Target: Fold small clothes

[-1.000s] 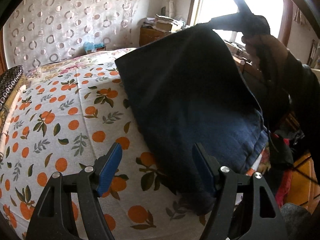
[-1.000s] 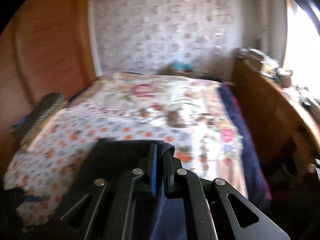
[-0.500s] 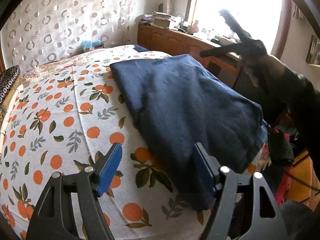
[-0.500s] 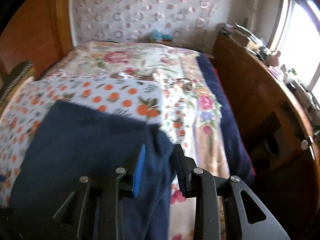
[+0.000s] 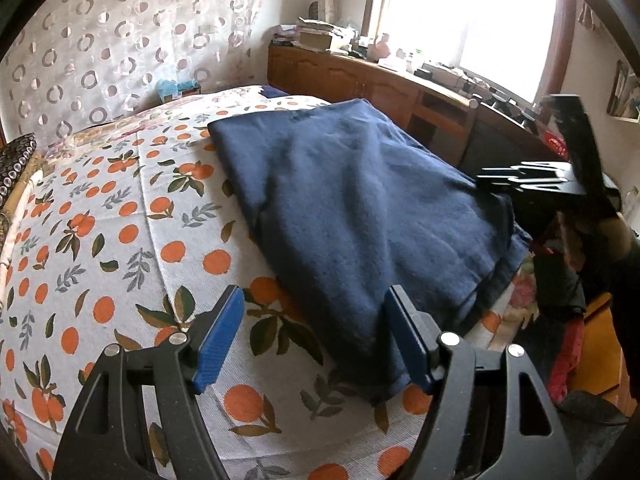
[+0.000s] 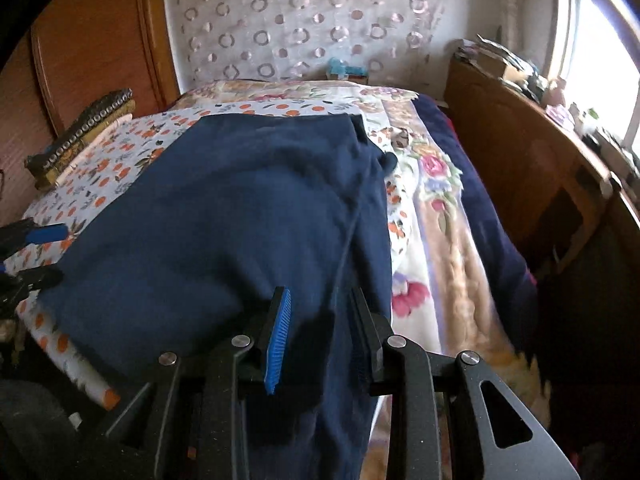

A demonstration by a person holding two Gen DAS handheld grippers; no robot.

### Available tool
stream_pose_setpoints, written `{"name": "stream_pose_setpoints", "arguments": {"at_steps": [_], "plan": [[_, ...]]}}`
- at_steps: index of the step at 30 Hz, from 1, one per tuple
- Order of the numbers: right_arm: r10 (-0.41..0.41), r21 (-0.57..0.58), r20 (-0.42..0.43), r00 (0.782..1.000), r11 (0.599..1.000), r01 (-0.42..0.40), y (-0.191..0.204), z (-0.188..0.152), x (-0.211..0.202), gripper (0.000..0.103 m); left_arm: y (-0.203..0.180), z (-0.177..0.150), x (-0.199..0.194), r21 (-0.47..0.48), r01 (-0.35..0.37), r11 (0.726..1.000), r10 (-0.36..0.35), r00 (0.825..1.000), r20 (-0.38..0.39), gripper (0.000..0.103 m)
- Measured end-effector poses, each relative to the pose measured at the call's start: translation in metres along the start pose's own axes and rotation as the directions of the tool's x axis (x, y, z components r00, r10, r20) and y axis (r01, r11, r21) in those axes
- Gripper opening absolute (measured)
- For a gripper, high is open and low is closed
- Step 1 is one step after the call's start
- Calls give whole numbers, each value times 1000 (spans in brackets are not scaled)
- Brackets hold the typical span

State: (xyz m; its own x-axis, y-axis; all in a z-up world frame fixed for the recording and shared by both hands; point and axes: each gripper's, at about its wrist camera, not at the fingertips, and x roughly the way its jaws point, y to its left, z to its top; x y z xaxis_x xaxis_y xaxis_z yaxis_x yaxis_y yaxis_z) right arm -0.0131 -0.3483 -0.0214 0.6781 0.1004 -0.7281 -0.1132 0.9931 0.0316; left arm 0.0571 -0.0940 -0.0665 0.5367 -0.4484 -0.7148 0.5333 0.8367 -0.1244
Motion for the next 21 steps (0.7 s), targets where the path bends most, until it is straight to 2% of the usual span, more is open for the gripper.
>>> {"name": "stream_pose_setpoints", "arguments": {"at_steps": [6, 8, 17, 19, 21], "plan": [[27, 11, -15, 1000, 1000, -27, 2, -21, -18, 30, -5, -2, 3, 10, 3, 1000, -3, 1000, -10, 73], [30, 14, -18, 999, 999, -30, 13, -22, -20, 30, -6, -2, 6, 10, 1, 1000, -1, 1000, -18, 73], [84, 37, -39, 996, 996, -83, 11, -22, -17, 30, -8, -3, 12, 13, 1, 1000, 0, 999, -38, 73], [114, 20, -42, 993, 993, -114, 13, -23, -19, 7, -9, -3, 13, 10, 5, 1000, -5, 999, -42, 73], [99, -2, -23, 995, 995, -99, 14, -23, -24, 5, -8, -4, 13, 5, 10, 1000, -10, 999, -46, 73]]}}
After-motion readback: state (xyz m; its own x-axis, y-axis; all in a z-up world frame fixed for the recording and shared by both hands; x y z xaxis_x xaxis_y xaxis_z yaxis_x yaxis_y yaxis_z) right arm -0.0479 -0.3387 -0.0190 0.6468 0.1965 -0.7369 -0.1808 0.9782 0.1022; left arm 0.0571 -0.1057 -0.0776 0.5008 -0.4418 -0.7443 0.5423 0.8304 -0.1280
